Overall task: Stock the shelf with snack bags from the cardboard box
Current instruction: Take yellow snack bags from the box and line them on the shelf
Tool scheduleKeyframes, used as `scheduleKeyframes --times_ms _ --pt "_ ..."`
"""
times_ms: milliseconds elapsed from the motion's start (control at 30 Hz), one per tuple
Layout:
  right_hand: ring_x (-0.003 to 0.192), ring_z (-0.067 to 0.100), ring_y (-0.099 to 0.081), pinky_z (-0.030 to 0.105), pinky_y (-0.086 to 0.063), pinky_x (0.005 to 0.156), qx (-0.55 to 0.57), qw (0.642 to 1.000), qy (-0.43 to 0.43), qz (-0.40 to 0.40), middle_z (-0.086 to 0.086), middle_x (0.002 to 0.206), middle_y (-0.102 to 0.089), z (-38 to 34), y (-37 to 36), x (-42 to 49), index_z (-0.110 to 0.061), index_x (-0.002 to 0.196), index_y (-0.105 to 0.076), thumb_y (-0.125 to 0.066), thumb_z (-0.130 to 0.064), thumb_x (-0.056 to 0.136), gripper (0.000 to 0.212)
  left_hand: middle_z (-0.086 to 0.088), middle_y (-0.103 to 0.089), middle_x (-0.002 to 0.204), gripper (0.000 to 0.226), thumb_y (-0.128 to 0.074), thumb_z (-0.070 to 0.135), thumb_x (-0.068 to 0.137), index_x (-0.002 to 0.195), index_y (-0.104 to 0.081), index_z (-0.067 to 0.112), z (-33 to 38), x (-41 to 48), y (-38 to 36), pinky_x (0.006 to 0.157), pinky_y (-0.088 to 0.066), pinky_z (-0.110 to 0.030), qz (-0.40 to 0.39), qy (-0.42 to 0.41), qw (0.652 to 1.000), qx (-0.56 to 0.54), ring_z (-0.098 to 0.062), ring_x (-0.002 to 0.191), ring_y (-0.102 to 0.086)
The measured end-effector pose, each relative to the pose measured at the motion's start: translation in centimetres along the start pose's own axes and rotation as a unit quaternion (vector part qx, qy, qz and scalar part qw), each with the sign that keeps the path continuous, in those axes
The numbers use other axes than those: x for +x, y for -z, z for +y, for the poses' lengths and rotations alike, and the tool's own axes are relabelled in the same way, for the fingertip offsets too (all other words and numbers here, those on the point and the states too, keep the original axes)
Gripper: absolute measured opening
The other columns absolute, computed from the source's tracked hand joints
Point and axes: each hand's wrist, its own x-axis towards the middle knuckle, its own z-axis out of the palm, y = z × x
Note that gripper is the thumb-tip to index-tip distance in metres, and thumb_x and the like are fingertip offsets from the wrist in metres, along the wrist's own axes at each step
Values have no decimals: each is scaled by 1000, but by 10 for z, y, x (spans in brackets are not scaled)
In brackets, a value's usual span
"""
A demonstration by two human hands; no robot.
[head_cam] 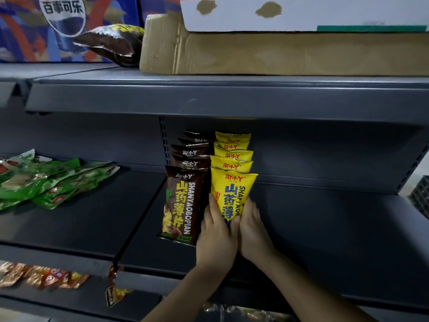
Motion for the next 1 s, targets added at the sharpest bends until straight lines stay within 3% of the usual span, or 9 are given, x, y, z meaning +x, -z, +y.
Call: scheduleKeyframes --times_ms 133,200,300,467,600,733,800,900,1000 --pt "109 4 -42 24 -37 87 62 997 -23 -36 -8 121 -39 -6 6 2 -36 133 -31 -60 -49 85 58 -5 -21 153 97 -9 71 71 151 2 17 -1 -1 -1 104 -36 -38 2 -12 1000 -18 -25 137 -31" --pt "113 1 -41 23 -36 91 100 992 -41 -69 -11 126 -37 -4 10 5 -44 131 -28 -69 -42 80 66 -6 -21 153 96 -14 73 74 151 -1 17 -4 1 -3 104 -35 -39 10 -29 999 -34 -27 136 -31" --pt "117 2 -41 24 -37 93 97 991 -49 -82 -6 133 -37 0 12 4 -38 140 -27 -75 -37 75 81 -7 -21 153 98 -8 81 74 151 -1 21 -8 3 -3 104 -34 -42 17 -56 997 -47 -28 136 -30" --pt "109 9 -50 27 -45 84 53 996 -35 -60 -2 126 -40 -2 9 2 -29 143 -28 -72 -39 79 78 -7 -21 151 93 -16 74 76 151 1 22 -4 3 0 103 -34 -41 2 -41 998 -54 -27 135 -31" --pt "118 11 -42 23 -36 92 49 995 -33 -83 -3 126 -38 -9 16 4 -26 143 -29 -68 -27 83 71 -13 -18 153 96 -11 65 74 150 7 10 -5 -2 9 111 -27 -35 -34 -40 998 21 -27 140 -24" --pt "124 15 -40 28 -34 103 28 995 -17 -97 -8 129 -43 -17 21 4 -25 137 -37 -80 -40 69 82 -16 -42 140 63 -36 36 89 143 -27 5 -12 -22 36 105 -42 -42 48 -170 981 81 -29 130 -42" --pt "126 14 -40 29 -35 104 47 996 -37 -61 -6 131 -45 -22 25 3 -26 137 -39 -80 -51 65 86 -17 -43 138 55 -43 29 89 138 -33 5 -26 -20 55 105 -41 -44 108 -223 965 91 -31 130 -42" --pt "139 18 -28 22 -22 108 -5 998 -51 44 5 146 -32 -33 38 -2 -13 149 -23 -69 -36 84 83 -15 -22 152 65 -43 40 94 147 -21 9 -53 -5 84 114 -23 -38 133 -180 974 34 -20 142 -19" --pt "142 23 -25 36 -19 116 -189 970 89 126 10 152 -27 -45 47 -4 -9 149 -24 -59 -41 89 77 -2 -2 158 81 -48 43 91 151 1 20 -66 10 96 118 -12 -35 55 -67 987 -135 -12 145 -2"
